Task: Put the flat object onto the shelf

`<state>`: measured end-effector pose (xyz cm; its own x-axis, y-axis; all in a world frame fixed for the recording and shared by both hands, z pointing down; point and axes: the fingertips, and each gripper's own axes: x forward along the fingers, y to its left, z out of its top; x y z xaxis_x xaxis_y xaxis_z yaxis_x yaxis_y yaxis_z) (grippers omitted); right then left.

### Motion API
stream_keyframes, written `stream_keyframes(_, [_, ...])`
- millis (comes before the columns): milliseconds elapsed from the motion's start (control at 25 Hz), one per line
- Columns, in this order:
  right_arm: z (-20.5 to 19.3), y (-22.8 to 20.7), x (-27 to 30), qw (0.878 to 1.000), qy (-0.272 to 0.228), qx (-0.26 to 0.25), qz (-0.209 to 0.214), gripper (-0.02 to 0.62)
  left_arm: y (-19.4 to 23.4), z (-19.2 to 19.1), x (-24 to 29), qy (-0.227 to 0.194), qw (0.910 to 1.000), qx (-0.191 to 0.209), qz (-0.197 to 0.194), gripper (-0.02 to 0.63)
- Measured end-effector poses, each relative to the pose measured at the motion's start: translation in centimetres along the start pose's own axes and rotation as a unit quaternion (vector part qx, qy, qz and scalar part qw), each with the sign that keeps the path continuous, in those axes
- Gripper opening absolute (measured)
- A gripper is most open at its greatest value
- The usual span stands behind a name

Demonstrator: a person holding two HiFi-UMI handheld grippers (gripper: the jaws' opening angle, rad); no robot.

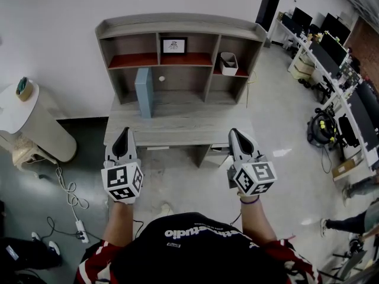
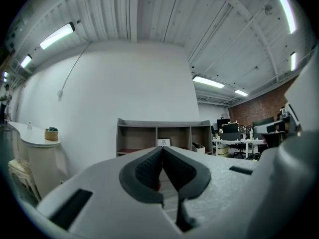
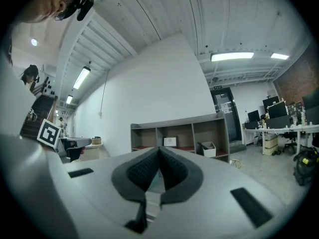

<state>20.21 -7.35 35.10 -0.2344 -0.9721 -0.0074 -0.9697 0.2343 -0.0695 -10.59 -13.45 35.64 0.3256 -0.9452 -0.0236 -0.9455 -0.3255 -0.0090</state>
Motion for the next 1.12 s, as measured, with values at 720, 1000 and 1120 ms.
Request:
stream_keyframes(720, [0.0,-0.6,-0.5,1.0,0.006,-0.014,-0.007,0.0,-1.1,-0.6,-0.5,0.006,0.9992,-0.031,-0.025,0.006])
stream_keyframes(1000, [0.2,-0.9,-0.6,1.0,0.006,-0.013,-0.01,0.0,-1.5,-0.4,-0.5,0.004,0.9987,-0.033,-0.039,0.006])
stream_keyframes(1120, [0.1,-0.9,-0.5,1.0,0.008,-0.013,-0.011,0.0,-1.6,-0.4,-0.5,0.001,0.9987,-0.028,-0.043,0.006])
